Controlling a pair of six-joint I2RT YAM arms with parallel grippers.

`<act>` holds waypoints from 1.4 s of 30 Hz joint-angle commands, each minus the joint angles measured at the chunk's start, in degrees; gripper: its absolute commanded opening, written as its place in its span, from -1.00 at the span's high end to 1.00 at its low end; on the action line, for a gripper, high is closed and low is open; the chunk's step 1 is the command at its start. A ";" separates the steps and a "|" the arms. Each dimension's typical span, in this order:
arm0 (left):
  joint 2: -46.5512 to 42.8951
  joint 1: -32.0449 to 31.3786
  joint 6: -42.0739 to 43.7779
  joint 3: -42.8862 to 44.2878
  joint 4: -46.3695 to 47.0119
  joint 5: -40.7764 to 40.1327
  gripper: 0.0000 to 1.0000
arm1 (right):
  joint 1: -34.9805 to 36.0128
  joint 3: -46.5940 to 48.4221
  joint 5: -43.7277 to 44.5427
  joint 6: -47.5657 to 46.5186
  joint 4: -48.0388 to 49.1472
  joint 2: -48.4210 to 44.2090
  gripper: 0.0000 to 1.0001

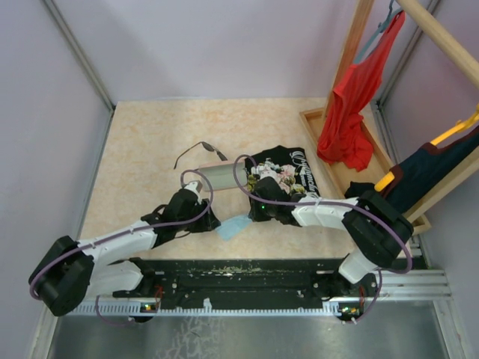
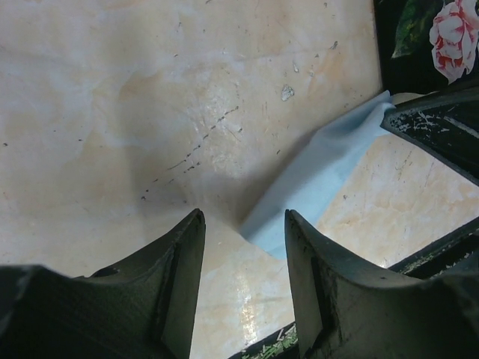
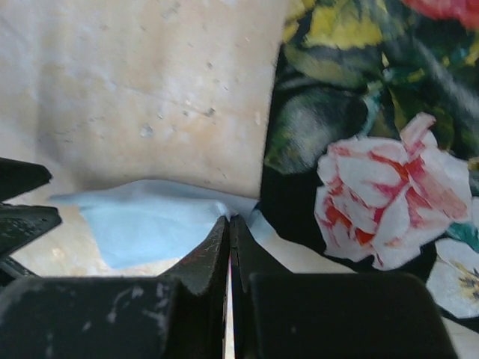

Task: Organize the sunglasses
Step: Pick up the glasses cleaning cloth from the center of the board.

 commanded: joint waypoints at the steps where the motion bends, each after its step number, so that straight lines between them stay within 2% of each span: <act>1: 2.27 0.35 -0.52 0.66 2.97 1.41 -0.06 | -0.02 -1.61 2.22 0.03 -0.67 -3.41 1.00; 9: 3.89 0.35 -0.75 0.78 4.48 1.33 -0.06 | -0.08 -1.43 2.56 -0.19 1.11 -3.26 1.00; 18: 0.30 0.35 -0.35 -1.94 6.77 5.40 -0.05 | -0.01 -0.54 2.54 -0.30 0.67 -2.33 1.00; 24: -0.39 0.17 -1.00 -3.26 7.14 7.71 0.06 | -0.04 -0.83 2.56 -0.27 1.19 -2.24 1.00; 42: -1.14 -1.37 -2.46 -4.97 10.67 10.03 0.19 | -0.09 -0.97 2.13 -0.28 1.37 -2.16 1.00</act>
